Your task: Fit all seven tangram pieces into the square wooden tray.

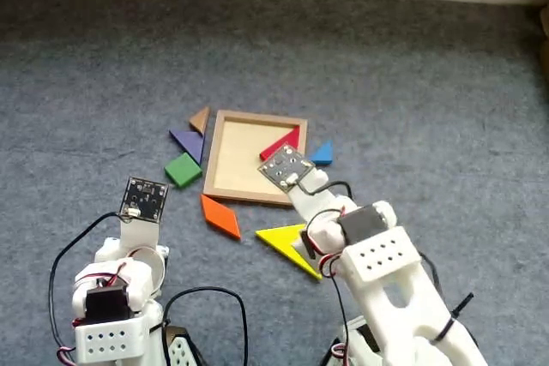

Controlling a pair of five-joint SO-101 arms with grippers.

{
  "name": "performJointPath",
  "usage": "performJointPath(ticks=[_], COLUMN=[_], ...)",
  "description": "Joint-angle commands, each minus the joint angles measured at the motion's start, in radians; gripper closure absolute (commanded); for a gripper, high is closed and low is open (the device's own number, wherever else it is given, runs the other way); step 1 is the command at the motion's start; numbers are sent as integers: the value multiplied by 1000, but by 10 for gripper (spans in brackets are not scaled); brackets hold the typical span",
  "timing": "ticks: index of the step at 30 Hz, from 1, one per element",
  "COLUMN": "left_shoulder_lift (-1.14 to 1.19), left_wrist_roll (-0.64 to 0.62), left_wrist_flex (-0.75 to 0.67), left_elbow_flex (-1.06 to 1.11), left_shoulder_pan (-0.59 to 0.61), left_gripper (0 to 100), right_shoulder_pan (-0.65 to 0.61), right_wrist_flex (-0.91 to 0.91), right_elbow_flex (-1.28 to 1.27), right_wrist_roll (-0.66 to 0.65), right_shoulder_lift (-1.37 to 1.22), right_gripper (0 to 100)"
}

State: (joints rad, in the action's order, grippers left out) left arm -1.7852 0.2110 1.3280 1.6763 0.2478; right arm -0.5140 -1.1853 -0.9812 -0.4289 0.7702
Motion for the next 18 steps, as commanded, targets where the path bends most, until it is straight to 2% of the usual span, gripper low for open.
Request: performJointPath(ticks=[1, 3, 5, 8, 18], left_shoulder_lift=[-27, -27, -27, -27, -27], left_wrist_roll=[-6, -6, -6, -6, -6], left_wrist_flex=[6, 6, 6, 6, 6], left_elbow_flex=[19, 19, 19, 19, 19], left_shoulder_pan=[-7, -7, -7, -7, -7], left_gripper=[944, 944, 944, 944, 944], right_shoulder_pan=[-7, -8, -8, -13, -166], right_wrist_flex=[-7, -7, -1, 2, 28], right_elbow_flex=[2, 2, 2, 7, 133], right_wrist_roll=[-8, 5, 78, 149, 153], right_shoulder_lift=[79, 67, 41, -10, -272], right_gripper=[915, 818, 727, 632, 618])
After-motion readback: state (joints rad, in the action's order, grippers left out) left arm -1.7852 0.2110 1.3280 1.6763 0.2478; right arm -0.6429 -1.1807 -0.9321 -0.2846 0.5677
